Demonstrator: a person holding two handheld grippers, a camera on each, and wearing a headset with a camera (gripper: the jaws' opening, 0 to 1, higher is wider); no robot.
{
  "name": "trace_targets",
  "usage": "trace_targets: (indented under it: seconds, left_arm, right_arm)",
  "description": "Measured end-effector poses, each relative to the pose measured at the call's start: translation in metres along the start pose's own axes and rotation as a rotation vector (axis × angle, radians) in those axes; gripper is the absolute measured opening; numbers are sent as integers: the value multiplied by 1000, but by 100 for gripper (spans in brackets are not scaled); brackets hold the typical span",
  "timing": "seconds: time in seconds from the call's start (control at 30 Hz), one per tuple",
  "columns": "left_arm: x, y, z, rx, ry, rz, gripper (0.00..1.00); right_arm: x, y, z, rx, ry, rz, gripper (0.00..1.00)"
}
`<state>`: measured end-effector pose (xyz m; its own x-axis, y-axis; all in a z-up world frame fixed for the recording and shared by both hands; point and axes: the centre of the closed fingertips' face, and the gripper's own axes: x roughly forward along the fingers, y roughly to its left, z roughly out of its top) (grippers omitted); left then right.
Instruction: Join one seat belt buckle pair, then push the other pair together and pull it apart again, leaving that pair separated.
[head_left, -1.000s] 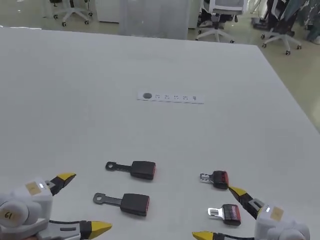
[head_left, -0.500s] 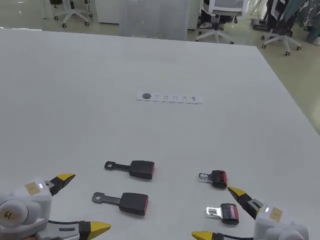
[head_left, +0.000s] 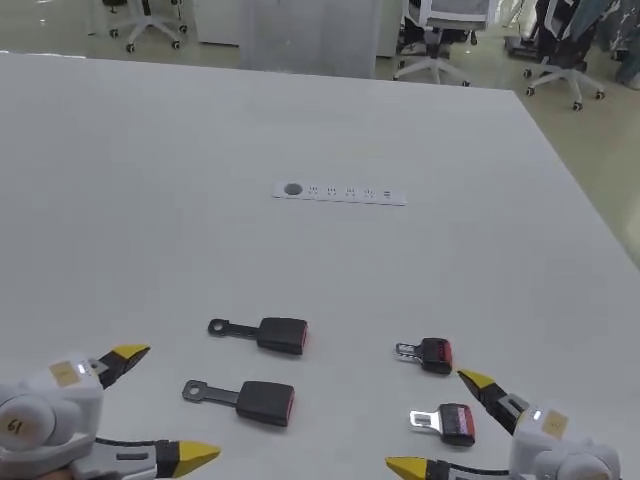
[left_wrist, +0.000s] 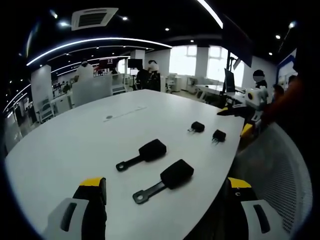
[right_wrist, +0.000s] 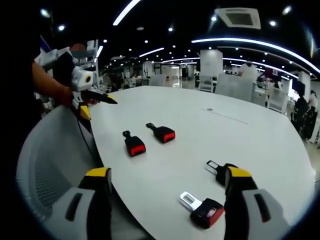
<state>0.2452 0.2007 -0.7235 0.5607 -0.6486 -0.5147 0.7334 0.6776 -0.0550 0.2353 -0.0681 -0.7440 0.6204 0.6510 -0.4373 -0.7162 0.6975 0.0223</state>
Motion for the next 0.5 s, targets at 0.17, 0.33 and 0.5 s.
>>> trace_targets:
  seconds: [0.17, 0.33, 0.5]
  left_arm:
    - [1, -1, 1, 1, 4, -2, 100]
    - [4, -2, 1, 9, 11, -6, 100]
    - [5, -5, 4, 21, 19, -8, 100]
  right_arm:
    - [-3, -4, -2, 5, 1, -7, 96]
    - [-6, -7, -6, 4, 11, -8, 96]
    - [-8, -12, -9, 3, 20, -8, 96]
